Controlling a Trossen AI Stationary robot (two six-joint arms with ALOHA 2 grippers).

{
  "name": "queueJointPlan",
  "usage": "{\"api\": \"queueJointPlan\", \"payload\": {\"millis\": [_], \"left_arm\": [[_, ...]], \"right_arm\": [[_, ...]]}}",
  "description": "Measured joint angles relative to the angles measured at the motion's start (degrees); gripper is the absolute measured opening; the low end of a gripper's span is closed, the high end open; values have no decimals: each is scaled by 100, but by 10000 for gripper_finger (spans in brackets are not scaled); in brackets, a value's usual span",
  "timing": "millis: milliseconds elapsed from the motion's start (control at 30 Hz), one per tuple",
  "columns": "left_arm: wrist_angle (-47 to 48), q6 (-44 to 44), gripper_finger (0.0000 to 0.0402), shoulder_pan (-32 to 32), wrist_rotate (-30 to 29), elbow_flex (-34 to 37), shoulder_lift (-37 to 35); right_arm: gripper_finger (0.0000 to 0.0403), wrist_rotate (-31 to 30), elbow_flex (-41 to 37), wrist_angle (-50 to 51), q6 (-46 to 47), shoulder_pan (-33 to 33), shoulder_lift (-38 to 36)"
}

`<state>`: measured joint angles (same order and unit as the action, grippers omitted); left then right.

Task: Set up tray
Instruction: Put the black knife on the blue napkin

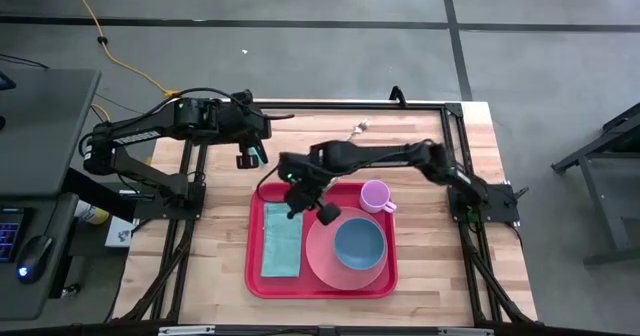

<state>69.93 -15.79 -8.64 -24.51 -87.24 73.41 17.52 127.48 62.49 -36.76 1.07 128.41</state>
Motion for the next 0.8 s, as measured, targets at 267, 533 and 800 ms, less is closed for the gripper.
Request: {"api": "queueJointPlan", "payload": {"millis": [267,533,800], "left_arm": [[-84,9,86,-2,149,-2,-92],[-499,68,85,-2,602,-2,-92],[-1071,121,85,2,1370,-2,-92]], "right_arm": [[33,144,666,244,-301,255,701],[33,482,542,23,-320,508,701],[33,1322,542,-35,-168,723,701]]}}
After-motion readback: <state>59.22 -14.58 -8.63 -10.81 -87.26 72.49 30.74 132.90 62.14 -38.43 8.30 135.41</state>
